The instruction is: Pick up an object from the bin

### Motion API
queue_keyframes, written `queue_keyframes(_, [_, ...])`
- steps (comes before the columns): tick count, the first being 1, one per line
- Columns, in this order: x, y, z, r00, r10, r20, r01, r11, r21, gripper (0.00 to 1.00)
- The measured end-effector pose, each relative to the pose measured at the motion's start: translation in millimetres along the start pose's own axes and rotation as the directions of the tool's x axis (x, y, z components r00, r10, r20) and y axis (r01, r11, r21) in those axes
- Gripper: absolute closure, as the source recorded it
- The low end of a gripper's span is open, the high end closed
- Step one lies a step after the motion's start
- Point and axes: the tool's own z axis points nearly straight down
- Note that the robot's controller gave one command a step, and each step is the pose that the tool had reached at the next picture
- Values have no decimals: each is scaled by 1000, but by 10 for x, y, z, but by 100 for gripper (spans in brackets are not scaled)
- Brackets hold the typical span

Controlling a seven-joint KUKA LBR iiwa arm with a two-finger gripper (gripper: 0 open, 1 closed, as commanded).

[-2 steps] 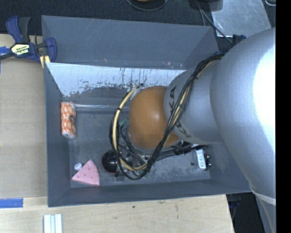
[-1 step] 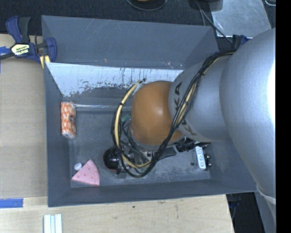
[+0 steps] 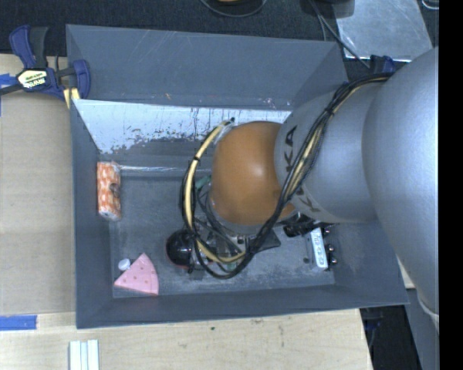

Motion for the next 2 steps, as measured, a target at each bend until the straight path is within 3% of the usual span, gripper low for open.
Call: queue_keyframes(2, [-4, -2, -348, 1000, 0, 3, 0, 1000, -1, 100])
